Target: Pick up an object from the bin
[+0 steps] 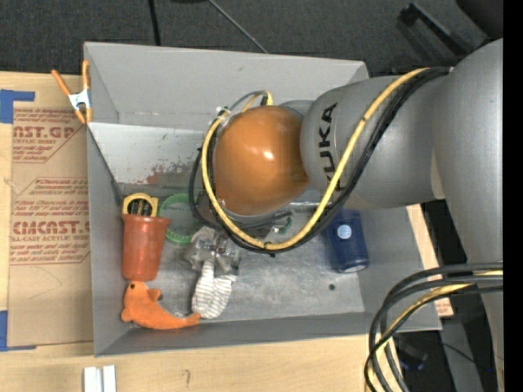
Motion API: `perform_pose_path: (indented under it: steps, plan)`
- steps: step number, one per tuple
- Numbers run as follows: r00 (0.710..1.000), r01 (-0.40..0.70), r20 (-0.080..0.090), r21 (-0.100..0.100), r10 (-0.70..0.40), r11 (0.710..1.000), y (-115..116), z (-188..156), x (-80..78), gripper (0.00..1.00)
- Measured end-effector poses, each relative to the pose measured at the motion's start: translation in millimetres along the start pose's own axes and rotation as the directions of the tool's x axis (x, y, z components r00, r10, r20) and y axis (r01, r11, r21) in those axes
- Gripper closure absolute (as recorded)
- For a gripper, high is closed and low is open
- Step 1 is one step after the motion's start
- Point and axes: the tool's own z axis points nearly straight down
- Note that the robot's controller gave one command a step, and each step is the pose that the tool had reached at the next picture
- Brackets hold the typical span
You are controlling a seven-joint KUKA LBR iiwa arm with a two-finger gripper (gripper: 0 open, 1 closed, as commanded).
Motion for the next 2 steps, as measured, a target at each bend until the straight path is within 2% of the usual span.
perform_pose_path:
  steps: [2]
  plan:
    - [1.000, -0.001, 0.002, 0.003, 0.001, 1.000, 0.1, -33.9, -0.6, 1.00]
